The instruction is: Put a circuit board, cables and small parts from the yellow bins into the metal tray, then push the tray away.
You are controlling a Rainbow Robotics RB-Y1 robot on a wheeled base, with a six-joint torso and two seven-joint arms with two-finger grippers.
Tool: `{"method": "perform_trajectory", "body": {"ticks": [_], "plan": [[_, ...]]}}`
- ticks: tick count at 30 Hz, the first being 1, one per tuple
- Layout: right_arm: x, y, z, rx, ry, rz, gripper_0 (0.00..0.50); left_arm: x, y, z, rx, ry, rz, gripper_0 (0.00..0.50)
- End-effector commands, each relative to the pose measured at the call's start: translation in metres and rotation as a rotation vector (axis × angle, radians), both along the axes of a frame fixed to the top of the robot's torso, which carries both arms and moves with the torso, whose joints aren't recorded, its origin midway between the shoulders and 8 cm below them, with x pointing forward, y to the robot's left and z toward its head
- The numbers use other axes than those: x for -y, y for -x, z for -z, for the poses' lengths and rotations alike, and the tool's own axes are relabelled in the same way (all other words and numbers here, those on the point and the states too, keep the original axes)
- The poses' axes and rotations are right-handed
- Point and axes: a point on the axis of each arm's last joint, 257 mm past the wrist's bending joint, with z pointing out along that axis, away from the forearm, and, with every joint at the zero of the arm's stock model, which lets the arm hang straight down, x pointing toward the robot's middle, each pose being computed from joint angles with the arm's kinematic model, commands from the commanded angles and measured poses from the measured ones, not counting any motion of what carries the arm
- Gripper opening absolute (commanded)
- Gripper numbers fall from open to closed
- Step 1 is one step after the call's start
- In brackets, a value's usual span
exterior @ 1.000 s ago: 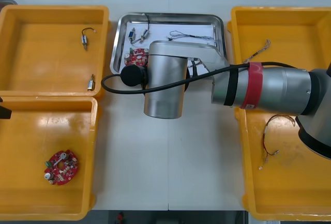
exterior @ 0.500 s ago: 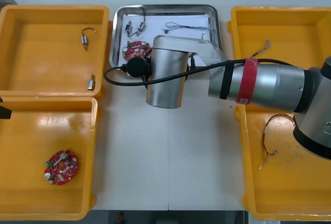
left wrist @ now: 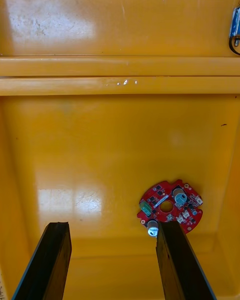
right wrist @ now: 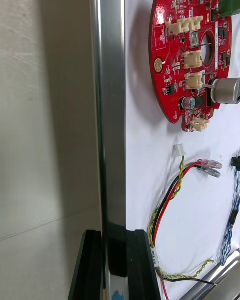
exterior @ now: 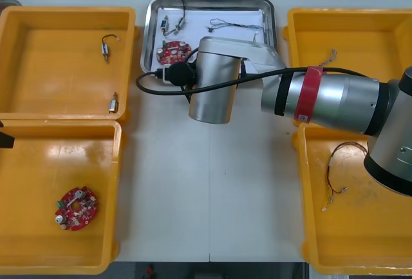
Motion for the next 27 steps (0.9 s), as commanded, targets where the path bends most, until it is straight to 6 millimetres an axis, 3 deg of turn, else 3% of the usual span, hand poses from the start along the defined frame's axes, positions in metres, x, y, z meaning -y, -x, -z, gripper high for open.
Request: {"method": "perform_trajectory", "body": {"ticks": [1, 12, 13, 14, 15, 17, 18, 23, 27], "plan": [[-0.026, -0.011, -0.036, 0.081, 0.046, -0.077, 0.000, -0.010, 0.002, -0.009, 0.016, -0.084, 0.057, 0.500], [-0.026, -0.024, -0.033, 0.106, 0.047, -0.062, 0.006, -0.010, 0.002, -0.009, 0.016, -0.084, 0.057, 0.500], [-0.026, -0.024, -0.033, 0.107, 0.049, -0.062, 0.025, -0.010, 0.002, -0.009, 0.016, -0.084, 0.057, 0.500], [-0.026, -0.024, -0.034, 0.109, 0.049, -0.061, 0.134, -0.010, 0.002, -0.009, 0.016, -0.084, 0.057, 0.500], [-0.027, -0.023, -0.033, 0.108, 0.048, -0.061, 0.310, -0.010, 0.002, -0.009, 0.016, -0.084, 0.057, 0.500], [-0.026, -0.025, -0.034, 0.110, 0.052, -0.059, 0.471, -0.010, 0.002, -0.009, 0.016, -0.084, 0.057, 0.500], [-0.026, -0.025, -0.033, 0.109, 0.055, -0.061, 0.500, -0.010, 0.002, -0.009, 0.016, -0.084, 0.057, 0.500], [-0.029, -0.019, -0.035, 0.098, 0.046, -0.058, 0.500, -0.010, 0.002, -0.009, 0.016, -0.084, 0.057, 0.500], [-0.028, -0.002, -0.031, 0.035, -0.005, -0.018, 0.500, -0.010, 0.002, -0.009, 0.016, -0.084, 0.057, 0.500]]}}
